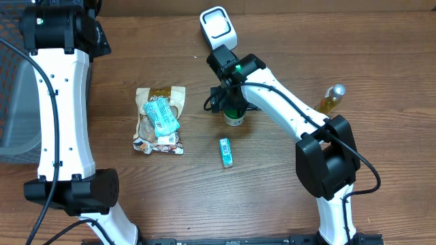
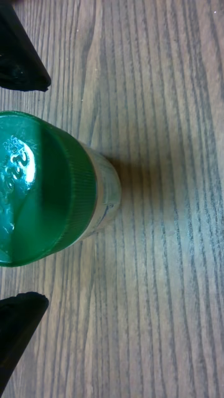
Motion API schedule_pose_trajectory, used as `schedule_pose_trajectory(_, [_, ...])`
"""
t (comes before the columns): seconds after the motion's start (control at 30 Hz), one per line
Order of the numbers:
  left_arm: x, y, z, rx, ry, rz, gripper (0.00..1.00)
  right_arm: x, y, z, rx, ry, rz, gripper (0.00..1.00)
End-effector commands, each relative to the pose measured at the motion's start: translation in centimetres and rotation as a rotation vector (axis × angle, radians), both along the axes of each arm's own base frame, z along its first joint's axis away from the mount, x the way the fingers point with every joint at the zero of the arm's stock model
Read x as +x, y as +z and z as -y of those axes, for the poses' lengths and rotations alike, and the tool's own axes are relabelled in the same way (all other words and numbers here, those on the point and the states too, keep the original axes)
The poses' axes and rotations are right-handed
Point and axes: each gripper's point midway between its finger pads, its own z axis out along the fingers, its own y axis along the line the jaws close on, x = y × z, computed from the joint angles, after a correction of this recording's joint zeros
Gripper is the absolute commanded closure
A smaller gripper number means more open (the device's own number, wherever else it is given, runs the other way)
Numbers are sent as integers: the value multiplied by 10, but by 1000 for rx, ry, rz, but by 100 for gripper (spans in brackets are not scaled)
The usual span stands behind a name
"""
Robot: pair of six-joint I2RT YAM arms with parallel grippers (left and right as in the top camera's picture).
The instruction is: Scan the item barcode
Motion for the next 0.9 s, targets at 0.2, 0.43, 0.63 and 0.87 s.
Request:
schedule_pose_trajectory(0.2, [-1, 10, -2, 24, -4, 17, 1, 2, 51, -1, 41, -3, 54, 0])
schedule_pose_trajectory(0.43, [-1, 10, -2, 24, -4, 17, 1, -29, 62, 9, 33, 4, -46, 0])
schedule_pose_trajectory(0.63, [-1, 10, -2, 24, -4, 17, 0, -41, 61, 27, -45, -6, -94, 0])
schedule_pose_trajectory(0.87, [-1, 10, -2, 24, -4, 17, 1, -41, 61, 29, -52, -7, -93, 0])
